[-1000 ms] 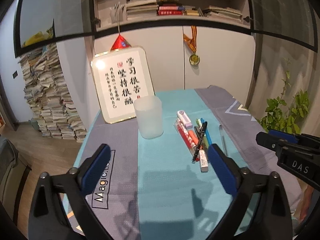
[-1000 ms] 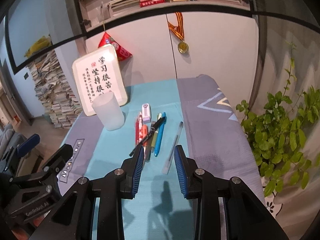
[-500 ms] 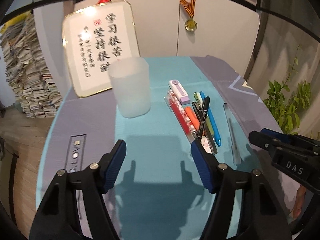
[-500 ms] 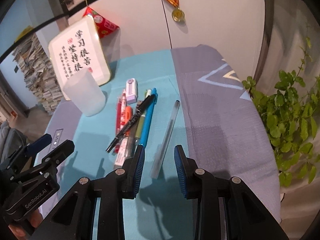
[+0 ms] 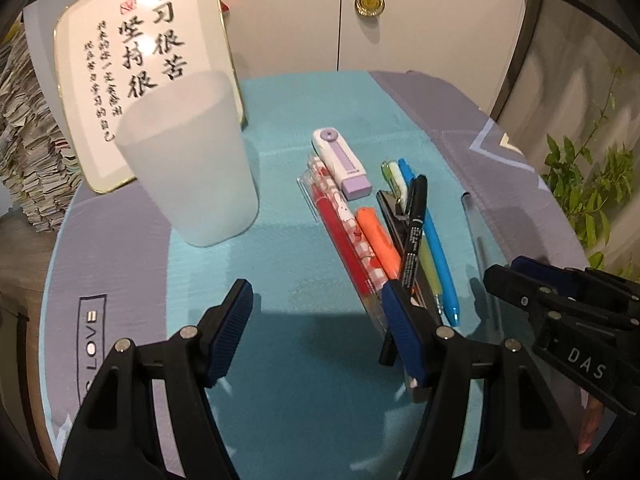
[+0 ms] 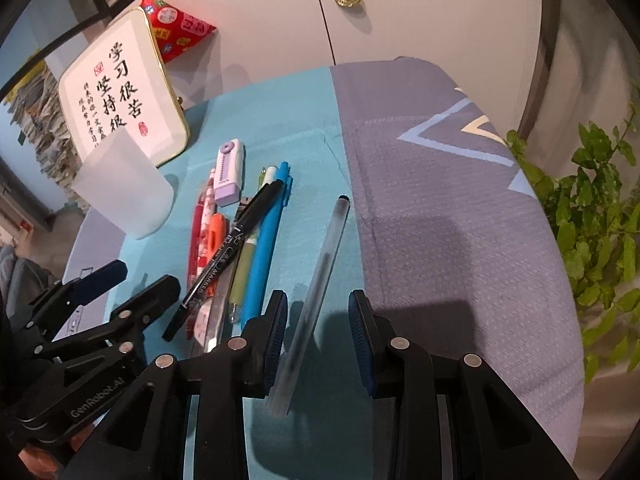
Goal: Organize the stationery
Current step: 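Move the left gripper down toward the red gel pen, then close the left gripper on the red gel pen and lift it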
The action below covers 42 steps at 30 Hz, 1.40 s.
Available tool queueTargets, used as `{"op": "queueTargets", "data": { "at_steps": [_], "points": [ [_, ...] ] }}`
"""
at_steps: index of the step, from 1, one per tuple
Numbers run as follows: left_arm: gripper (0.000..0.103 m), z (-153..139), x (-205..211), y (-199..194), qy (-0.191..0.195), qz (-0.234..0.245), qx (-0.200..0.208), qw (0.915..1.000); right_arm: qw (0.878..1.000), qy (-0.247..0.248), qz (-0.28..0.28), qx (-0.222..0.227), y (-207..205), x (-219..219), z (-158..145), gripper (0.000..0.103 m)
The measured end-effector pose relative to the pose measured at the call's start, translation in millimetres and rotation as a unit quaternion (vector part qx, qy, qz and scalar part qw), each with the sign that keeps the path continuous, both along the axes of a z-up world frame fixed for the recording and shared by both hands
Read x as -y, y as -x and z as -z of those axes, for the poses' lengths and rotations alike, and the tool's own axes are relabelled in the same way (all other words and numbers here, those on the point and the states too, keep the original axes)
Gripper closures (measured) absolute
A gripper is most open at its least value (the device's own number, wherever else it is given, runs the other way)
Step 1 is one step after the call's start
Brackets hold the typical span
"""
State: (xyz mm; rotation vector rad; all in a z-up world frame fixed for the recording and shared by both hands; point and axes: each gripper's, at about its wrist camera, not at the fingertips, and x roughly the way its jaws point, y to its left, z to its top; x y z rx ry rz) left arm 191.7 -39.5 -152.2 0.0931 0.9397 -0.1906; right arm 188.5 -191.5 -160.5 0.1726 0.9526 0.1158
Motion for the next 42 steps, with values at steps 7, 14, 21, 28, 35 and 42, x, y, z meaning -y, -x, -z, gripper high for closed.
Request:
{"op": "queueTargets", "data": {
  "at_steps": [7,14,21,28,35,42],
  "points": [
    [0.041,6.8,-2.6,-7.8,0.001,-0.011,-0.011,0.9999,1.0,0.005,0.001,-0.006,-6.1,-0.2,6.1,0.07],
    [0.07,11.1,-9.7,-9.8,0.003,-0.017,-0.023,0.9996,1.0,0.019,0.003,-0.007,-3.9,1.1,6.6,0.081],
    [0.067,4.6,-7.4,0.0,0.036,-0.007,-0.012,0.9992,1.0,0.007,0.001,-0.012,-2.2,1.6,7.0,0.081],
    [0.061,13.1,4.1,-6.4,0.036,0.01,-0.023,0.999,1.0,0.001,-0.002,-0.009,-1.3,4.1,7.2,0.081],
    [0.069,16.1,1.2,-5.3,0.001,0.006,-0.025,0.9997,1.0,0.007,-0.005,-0.007,-1.0,3.1,6.9,0.081],
    [0.069,14.4,2.4,-17.0,-0.003,-0.001,-0.032,0.9995,1.0,0.013,-0.006,-0.011,-7.2,2.0,5.7,0.081]
  ]
}}
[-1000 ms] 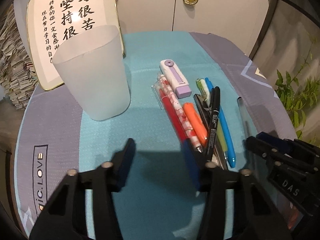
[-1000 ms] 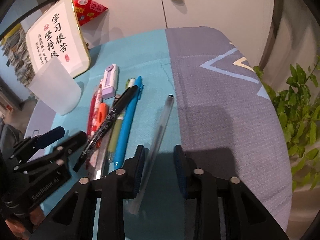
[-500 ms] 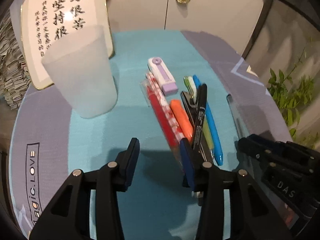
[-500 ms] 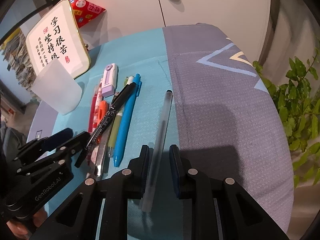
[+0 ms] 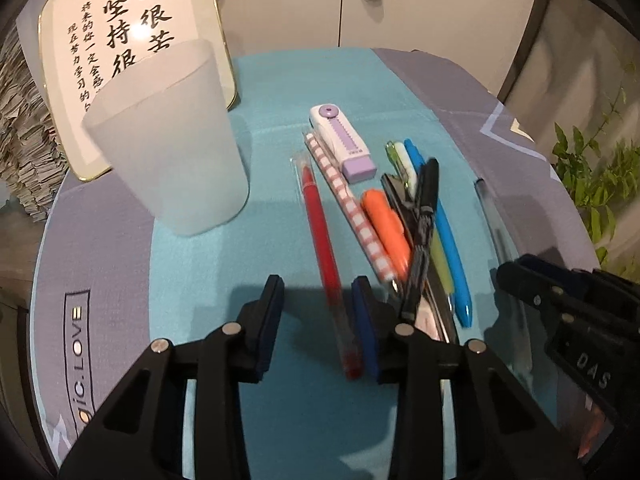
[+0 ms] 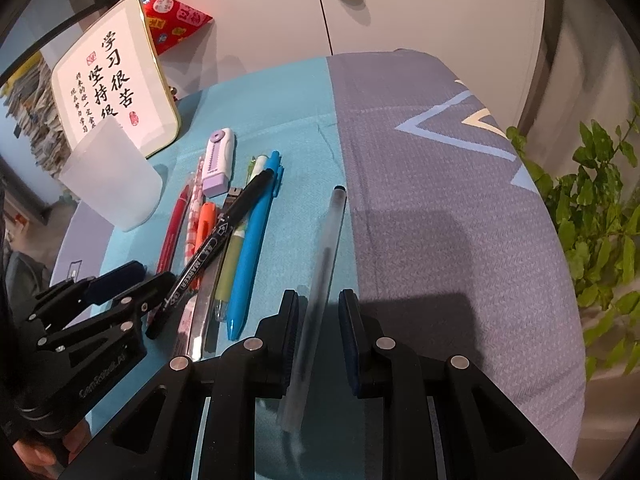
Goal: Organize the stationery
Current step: 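Close the left gripper on the red gel pen and lift it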
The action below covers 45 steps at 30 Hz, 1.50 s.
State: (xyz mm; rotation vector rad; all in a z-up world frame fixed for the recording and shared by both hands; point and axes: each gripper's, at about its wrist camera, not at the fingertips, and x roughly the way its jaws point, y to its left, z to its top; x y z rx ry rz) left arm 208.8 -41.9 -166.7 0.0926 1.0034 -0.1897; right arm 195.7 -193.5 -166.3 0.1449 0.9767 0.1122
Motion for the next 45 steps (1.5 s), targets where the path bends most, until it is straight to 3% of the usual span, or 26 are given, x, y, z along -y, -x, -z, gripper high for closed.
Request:
{"op": "queueTargets", "data": {
  "at_steps": [3,4,6,7,8,13,19,24,26,28,32,38,42,45],
  "points": [
    [0.067,0.7,5.0,-10.3,-0.008,-0.004,0.007,0.9999,1.0,0.0,-0.001,-0.004,-7.2,0.7,-0.7,0.081],
    [0.072,0.3,5.6,-11.3,-0.007,-0.001,0.006,1.0,1.0,0.002,-0.001,-0.002,-9.9,0.6,-0.7,0.081],
    [0.091,-0.7,5.4,-8.9,-0.004,0.009,0.004,0.9999,1.0,0.009,-0.006,-0.002,-11.3,-0.5,-1.0,0.083],
    [0.094,-1.1,5.1,-6.1,-0.005,0.015,0.001,0.9999,1.0,0.012,-0.008,-0.003,-10.4,-0.8,-1.0,0.087],
    [0.094,-1.9,1.8,-1.7,-0.003,0.019,-0.003,0.9998,1.0,0.013,-0.01,-0.005,-8.8,-0.5,-0.8,0.091],
    [0.095,-3.0,-28.5,36.5,0.017,0.045,-0.024,0.9986,0.997,-0.055,-0.048,-0.034,5.2,9.4,2.3,0.093],
    [0.096,-1.8,-70.1,82.0,0.036,0.029,-0.046,0.9979,0.995,-0.05,-0.073,-0.051,37.2,11.6,5.3,0.093],
    [0.089,-0.4,-75.6,100.0,0.019,0.031,-0.031,0.9989,0.996,-0.014,-0.072,-0.048,52.6,5.6,4.6,0.093],
    [0.057,-0.4,-74.1,98.9,0.014,0.029,-0.027,0.9991,0.997,-0.007,-0.067,-0.047,51.1,3.3,3.4,0.092],
    [0.044,-2.4,-73.0,96.4,0.008,0.026,-0.016,0.9995,0.997,0.004,-0.064,-0.048,47.7,0.2,3.4,0.091],
    [0.045,-11.1,-75.5,87.6,0.008,0.027,-0.003,0.9996,0.996,0.032,-0.069,-0.041,41.9,-6.4,0.5,0.081],
    [0.045,-12.5,-62.4,61.4,0.012,0.032,-0.002,0.9994,0.997,0.037,-0.061,-0.029,21.4,-10.1,-2.8,0.067],
    [0.047,-8.6,-57.7,47.6,0.013,0.036,-0.011,0.9992,0.997,0.036,-0.061,-0.033,8.6,-12.0,0.1,0.066],
    [0.055,-3.9,-55.9,37.4,0.012,0.037,-0.019,0.9991,0.997,0.039,-0.064,-0.032,-0.1,-15.5,2.3,0.066]
  ]
}}
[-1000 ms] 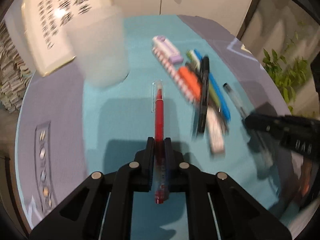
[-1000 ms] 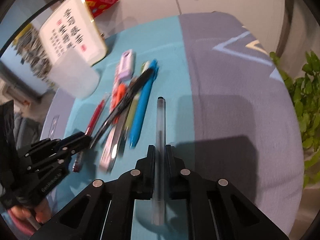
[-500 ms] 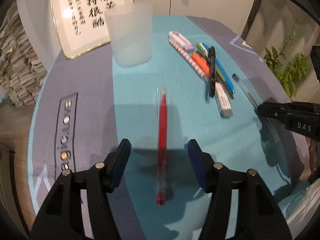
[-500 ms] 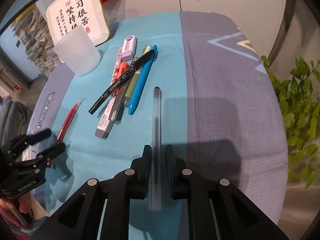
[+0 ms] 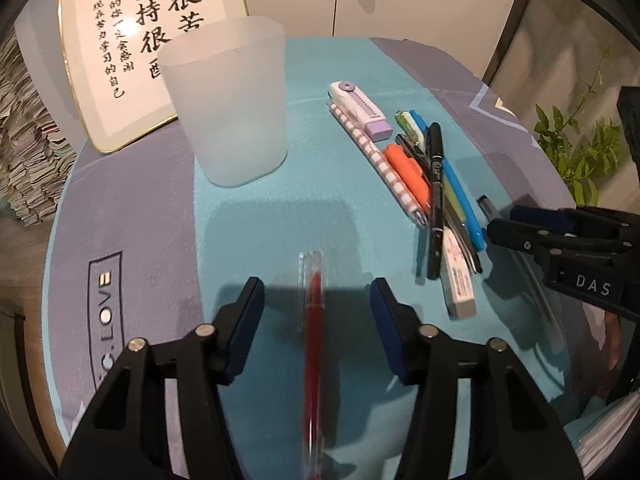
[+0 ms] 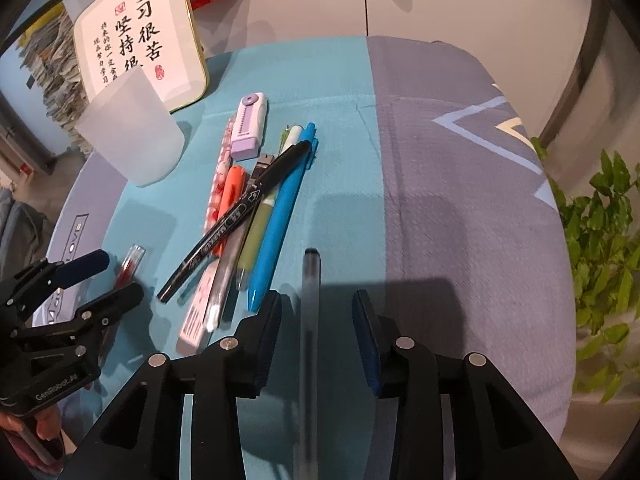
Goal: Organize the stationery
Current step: 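Close the left gripper on the red gel pen and lift it, then carry the red gel pen with the left gripper over the frosted cup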
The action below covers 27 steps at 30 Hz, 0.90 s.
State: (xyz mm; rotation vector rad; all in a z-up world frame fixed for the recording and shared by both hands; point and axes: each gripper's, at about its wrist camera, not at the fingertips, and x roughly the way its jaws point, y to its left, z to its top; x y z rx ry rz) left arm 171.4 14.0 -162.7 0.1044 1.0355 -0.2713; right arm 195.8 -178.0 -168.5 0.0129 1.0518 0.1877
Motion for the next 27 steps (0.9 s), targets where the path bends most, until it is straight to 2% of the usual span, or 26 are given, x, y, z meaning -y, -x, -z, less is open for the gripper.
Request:
{"op": "queueTargets", "data": {
  "at_steps": [3,5,7,8,11,20,27],
  "points": [
    [0.069,2.0,2.6,-3.2,-0.012,0.004,0.007,0.9999,1.0,0.009,-0.003,0.006,-4.3,-5.4,-0.2,0.066],
    [0.091,1.4,4.3,-3.5,-0.014,0.015,0.013,0.9997,1.0,0.017,-0.004,0.01,-6.0,-8.2,0.1,0.068],
    [0.091,1.5,4.0,-3.4,-0.011,0.015,0.011,0.9998,1.0,0.026,0.001,0.013,-7.3,-9.8,0.5,0.089],
    [0.091,1.0,3.7,-3.2,-0.011,0.013,0.01,0.9998,1.0,0.016,0.003,0.009,-8.2,-7.9,0.4,0.093],
    [0.091,-8.4,0.1,2.1,-0.005,0.009,0.023,0.9997,0.999,-0.04,0.011,0.002,-5.5,2.5,-4.2,0.093],
    [0.091,-54.9,-16.8,33.8,0.023,0.0,0.081,0.9965,0.996,-0.055,0.015,0.072,36.4,2.0,-47.1,0.093],
    [0.091,-78.7,-22.8,59.2,0.031,-0.007,0.117,0.9927,0.99,-0.064,0.008,0.123,69.9,-3.5,-76.9,0.093]
  ]
}}
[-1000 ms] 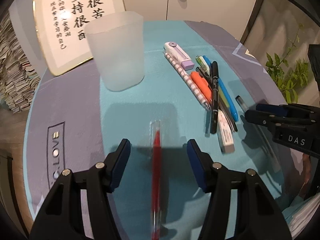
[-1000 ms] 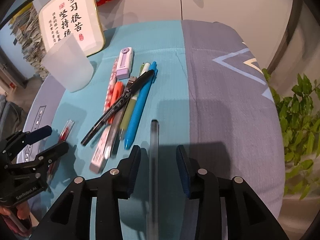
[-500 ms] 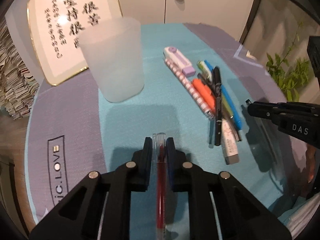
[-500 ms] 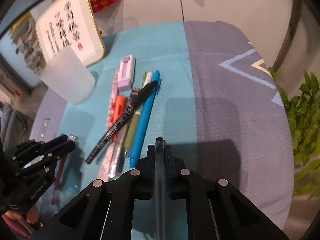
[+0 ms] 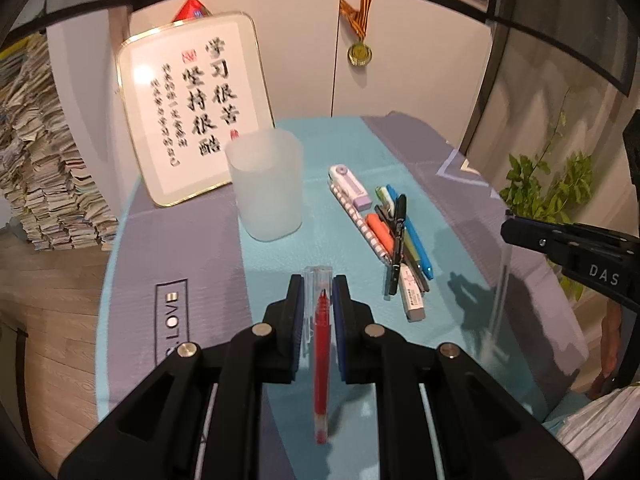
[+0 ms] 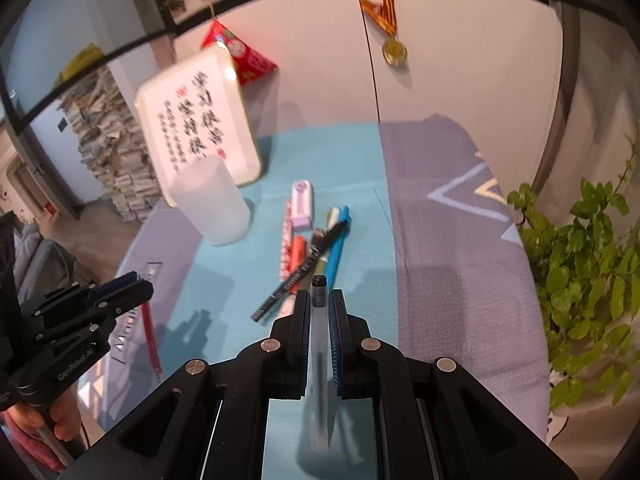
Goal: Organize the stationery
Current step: 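Carry the red gel pen with the left gripper over the frosted cup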
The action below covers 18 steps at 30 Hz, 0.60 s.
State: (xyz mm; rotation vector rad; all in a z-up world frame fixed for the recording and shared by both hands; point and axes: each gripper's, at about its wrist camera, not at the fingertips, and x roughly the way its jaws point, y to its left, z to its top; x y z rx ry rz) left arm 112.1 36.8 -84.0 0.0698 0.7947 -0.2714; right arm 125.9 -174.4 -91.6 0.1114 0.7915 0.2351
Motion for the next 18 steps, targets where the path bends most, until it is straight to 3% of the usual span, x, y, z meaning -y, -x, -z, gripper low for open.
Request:
{"op": "queueTargets", "data": {
  "at_steps": [8,18],
  "points": [
    [0.091,-24.2,-8.7,20.5,0.009,-0.006,0.037,0.9992,0.999,0.002,-0.011,0.051,30.6,-13.2,-27.2,0.093],
    [0.091,-48.6,-14.6,21.6,0.015,-0.014,0.075,0.997,0.998,0.009,-0.016,0.059,35.6,-25.6,-37.7,0.093]
  ]
}}
